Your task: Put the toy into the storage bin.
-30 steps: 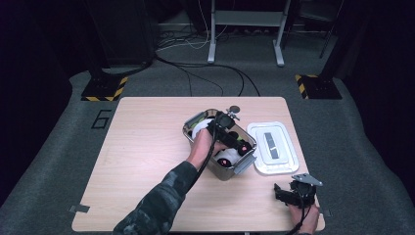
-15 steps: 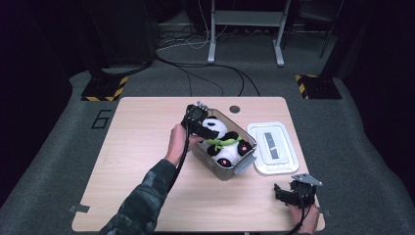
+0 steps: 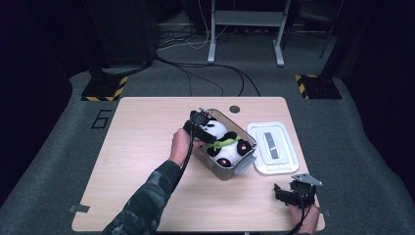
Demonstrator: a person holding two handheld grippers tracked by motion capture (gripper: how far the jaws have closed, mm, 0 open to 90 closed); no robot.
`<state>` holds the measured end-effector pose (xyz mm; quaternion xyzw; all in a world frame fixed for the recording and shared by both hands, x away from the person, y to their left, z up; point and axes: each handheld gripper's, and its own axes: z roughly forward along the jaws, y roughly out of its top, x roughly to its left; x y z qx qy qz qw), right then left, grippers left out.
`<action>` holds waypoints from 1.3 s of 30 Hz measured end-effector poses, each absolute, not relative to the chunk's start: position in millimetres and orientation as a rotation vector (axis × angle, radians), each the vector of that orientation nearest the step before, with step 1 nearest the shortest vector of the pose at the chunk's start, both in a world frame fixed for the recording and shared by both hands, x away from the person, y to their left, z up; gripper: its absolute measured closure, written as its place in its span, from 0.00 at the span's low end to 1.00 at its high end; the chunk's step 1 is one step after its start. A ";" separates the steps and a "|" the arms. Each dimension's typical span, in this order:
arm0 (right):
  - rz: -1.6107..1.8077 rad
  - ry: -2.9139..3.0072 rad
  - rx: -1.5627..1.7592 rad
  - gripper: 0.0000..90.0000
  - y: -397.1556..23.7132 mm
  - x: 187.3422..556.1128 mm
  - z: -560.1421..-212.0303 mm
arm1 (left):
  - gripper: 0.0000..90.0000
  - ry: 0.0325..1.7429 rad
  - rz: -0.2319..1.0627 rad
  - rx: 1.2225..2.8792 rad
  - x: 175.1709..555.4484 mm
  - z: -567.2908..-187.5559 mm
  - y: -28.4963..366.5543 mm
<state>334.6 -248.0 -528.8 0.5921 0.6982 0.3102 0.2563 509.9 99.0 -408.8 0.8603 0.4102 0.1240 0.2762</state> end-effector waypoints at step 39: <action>0.841 1.893 1.607 0.10 -247.8 334.8 -528.8 | 0.15 1.115 0.493 2.073 432.8 -414.4 235.9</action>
